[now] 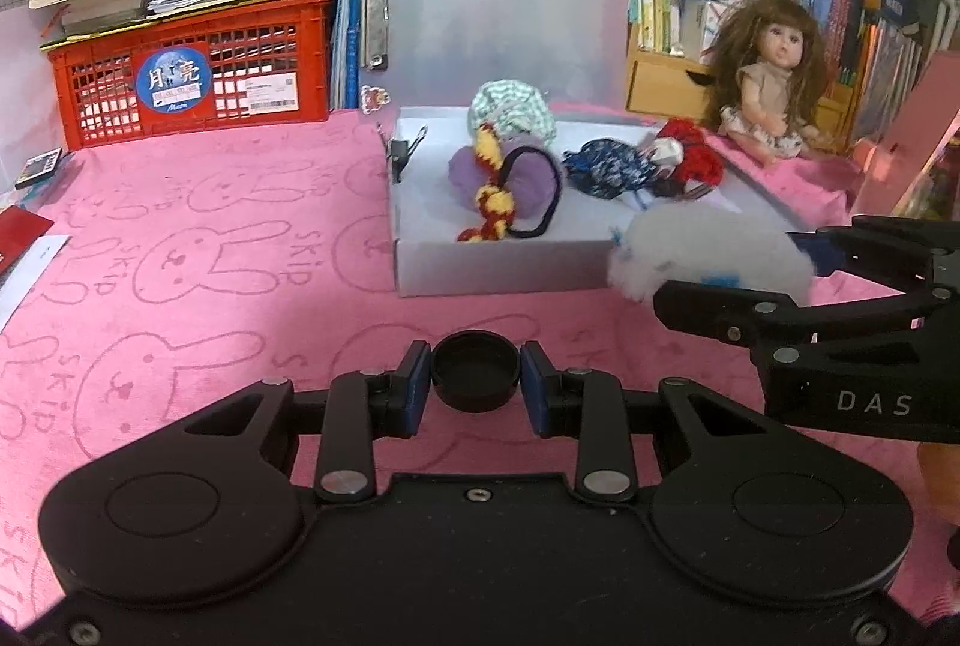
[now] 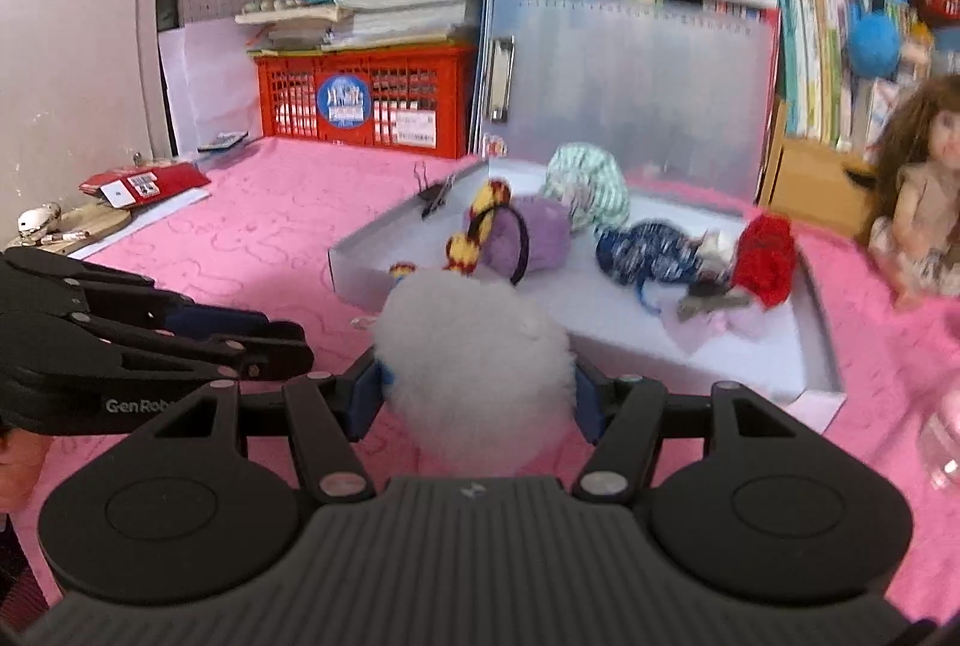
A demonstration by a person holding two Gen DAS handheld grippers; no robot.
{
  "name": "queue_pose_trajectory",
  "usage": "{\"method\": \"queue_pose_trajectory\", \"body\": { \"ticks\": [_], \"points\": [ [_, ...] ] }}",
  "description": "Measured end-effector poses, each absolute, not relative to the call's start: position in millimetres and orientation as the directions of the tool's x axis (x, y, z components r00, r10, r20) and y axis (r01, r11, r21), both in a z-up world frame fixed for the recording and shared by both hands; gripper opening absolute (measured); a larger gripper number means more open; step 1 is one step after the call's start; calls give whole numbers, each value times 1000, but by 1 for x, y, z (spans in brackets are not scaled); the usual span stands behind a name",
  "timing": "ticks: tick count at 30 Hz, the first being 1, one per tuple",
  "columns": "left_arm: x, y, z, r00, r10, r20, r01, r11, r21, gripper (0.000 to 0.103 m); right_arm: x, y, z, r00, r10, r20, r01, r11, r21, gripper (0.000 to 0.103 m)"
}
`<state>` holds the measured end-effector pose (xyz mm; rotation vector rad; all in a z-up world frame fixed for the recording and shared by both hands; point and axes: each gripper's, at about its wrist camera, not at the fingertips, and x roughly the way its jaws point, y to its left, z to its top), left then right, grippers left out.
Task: Organize objects
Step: 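Grasp the black lid with the left tool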
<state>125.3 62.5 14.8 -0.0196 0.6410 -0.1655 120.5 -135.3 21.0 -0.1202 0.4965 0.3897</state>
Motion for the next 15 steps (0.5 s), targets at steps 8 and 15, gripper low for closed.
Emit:
{"method": "queue_pose_trajectory", "body": {
  "ticks": [8,15],
  "points": [
    [118,53,38,807,-184,-561,166,983,-85,30,109,-143,41,833,325,-449,-379,925,-34,55],
    [115,51,34,801,-180,-570,162,983,-83,30,108,-153,33,815,318,-484,-362,932,3,54]
  ]
}}
